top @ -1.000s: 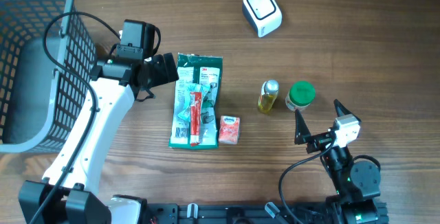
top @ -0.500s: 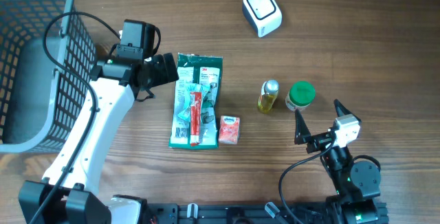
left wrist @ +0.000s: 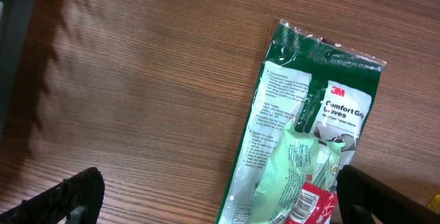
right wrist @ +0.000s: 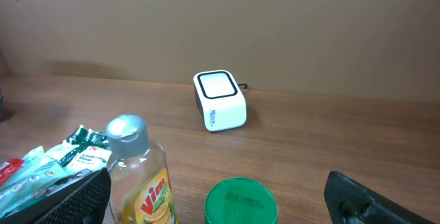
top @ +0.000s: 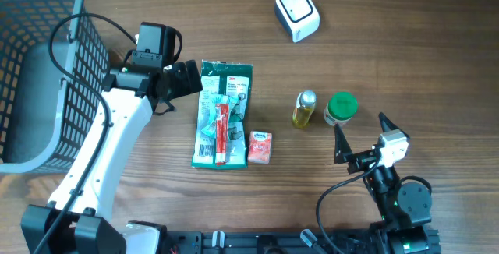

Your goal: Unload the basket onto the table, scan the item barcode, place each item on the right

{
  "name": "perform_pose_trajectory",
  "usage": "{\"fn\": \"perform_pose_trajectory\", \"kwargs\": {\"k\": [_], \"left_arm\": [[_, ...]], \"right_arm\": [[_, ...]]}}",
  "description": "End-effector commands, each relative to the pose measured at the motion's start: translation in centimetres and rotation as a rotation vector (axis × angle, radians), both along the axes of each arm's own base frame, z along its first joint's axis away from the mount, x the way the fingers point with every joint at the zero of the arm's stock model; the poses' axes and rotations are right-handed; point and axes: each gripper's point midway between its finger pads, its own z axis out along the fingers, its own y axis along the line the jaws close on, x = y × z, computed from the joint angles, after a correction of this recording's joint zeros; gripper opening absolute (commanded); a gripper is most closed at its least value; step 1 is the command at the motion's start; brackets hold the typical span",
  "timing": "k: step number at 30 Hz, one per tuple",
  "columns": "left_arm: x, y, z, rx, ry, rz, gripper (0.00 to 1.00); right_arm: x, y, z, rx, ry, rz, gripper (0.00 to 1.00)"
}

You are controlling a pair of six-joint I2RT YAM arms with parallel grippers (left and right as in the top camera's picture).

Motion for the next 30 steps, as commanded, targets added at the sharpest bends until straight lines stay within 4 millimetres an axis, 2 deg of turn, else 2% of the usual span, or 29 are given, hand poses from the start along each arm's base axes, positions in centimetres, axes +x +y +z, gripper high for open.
{"fn": "perform_pose_trajectory", "kwargs": {"k": [1, 10, 15, 23, 26, 30], "left_arm": [[0.3, 0.3, 0.8, 0.012, -0.024, -0.001, 1.0], [0.3, 0.3, 0.8, 0.012, -0.024, -0.001, 1.0], [0.3, 0.3, 0.8, 0.012, -0.024, -0.001, 1.0], [0.3, 0.3, 0.8, 0.012, -0.024, -0.001, 1.0], [0.3, 0.3, 0.8, 0.012, -0.024, -0.001, 1.0], [0.3, 0.3, 0.8, 0.012, -0.024, -0.001, 1.0]], "right_arm": [[0.1, -0.3, 0.0, 0.007, 0.0, -0.014, 1.0], [0.0, 0.0, 0.0, 0.019, 0.003, 0.001, 1.0], [0.0, 0.0, 0.1, 0.25, 0.063, -0.002, 1.0], [-0.5, 0.2, 0.3, 0.26, 0.121, 0.006, 1.0], [-0.9, 0.1, 1.3, 0.257, 0.13, 0.004, 1.0], [-1.6, 0.0, 3.8, 0.252, 0.111, 0.007, 1.0]]}}
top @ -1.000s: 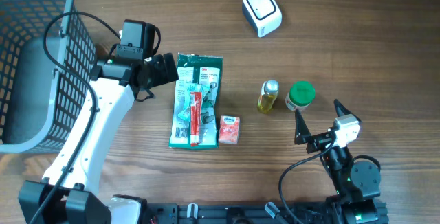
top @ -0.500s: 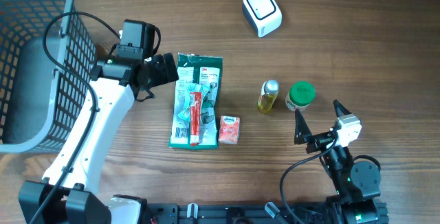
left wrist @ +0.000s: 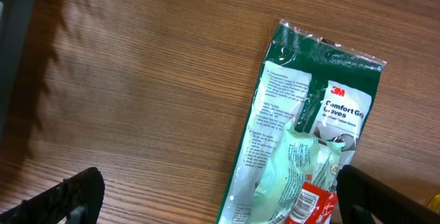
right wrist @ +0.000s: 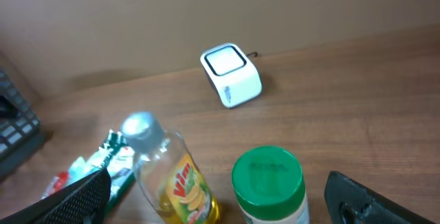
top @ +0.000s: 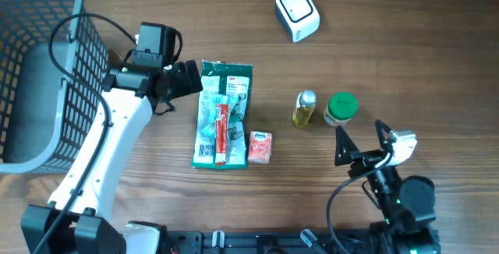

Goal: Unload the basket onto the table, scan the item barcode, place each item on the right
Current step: 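Move the right gripper over the green-capped jar and lower onto it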

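Observation:
The white barcode scanner stands at the back of the table and shows in the right wrist view as the scanner. A green-lidded jar and a yellow dish-soap bottle stand side by side. My right gripper is open just in front of them, with the jar and the bottle ahead of its spread fingers. My left gripper is open beside the top of a green glove package, over bare table left of the package.
A red stick pack lies on the glove package. A small red tissue pack lies right of it. A grey mesh basket fills the far left of the table.
My right gripper has shifted slightly right and tilted, so its camera looks down more on the jar and bottle. The left arm and all items have not moved.

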{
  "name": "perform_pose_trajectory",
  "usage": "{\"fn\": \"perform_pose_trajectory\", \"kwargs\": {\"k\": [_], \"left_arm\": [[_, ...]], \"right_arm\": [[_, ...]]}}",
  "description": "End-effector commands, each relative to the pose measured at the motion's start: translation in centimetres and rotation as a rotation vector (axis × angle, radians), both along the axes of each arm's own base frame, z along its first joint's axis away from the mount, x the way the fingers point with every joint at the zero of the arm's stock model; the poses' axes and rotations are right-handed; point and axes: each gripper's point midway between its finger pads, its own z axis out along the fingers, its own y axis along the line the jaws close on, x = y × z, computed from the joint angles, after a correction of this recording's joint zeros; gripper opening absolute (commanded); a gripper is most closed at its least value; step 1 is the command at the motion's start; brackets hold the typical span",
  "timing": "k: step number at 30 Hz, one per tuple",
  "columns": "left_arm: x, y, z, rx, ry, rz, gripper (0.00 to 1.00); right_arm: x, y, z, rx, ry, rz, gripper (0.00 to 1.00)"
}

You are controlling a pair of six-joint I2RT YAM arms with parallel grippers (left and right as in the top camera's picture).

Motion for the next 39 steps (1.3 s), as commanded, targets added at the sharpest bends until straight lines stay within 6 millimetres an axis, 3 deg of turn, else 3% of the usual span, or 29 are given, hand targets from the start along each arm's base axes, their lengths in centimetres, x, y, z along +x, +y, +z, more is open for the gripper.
{"fn": "perform_pose_trajectory", "kwargs": {"k": [1, 9, 17, 22, 27, 34, 39], "left_arm": [[0.3, 0.3, 0.8, 0.012, -0.024, -0.001, 1.0], [0.3, 0.3, 0.8, 0.012, -0.024, -0.001, 1.0], [0.3, 0.3, 0.8, 0.012, -0.024, -0.001, 1.0], [0.3, 0.3, 0.8, 0.012, -0.024, -0.001, 1.0], [0.3, 0.3, 0.8, 0.012, -0.024, -0.001, 1.0], [0.3, 0.3, 0.8, 0.012, -0.024, -0.001, 1.0], [0.3, 0.3, 0.8, 0.012, -0.024, -0.001, 1.0]], "right_arm": [[-0.8, 0.0, 4.4, 0.024, -0.064, 0.009, 1.0], [-1.3, -0.1, 10.5, -0.017, -0.034, 0.013, 1.0], [-0.3, 0.1, 17.7, -0.174, 0.196, 0.045, 1.0], [1.3, 0.4, 19.6, -0.225, 0.369, 0.067, 1.0], [4.5, 0.9, 19.0, -0.238, 0.479, 0.075, 1.0], [6.9, 1.4, 13.4, -0.242, 0.705, 0.082, 1.0], [7.5, 0.6, 10.4, -0.19, 0.854, -0.021, 0.82]]}}
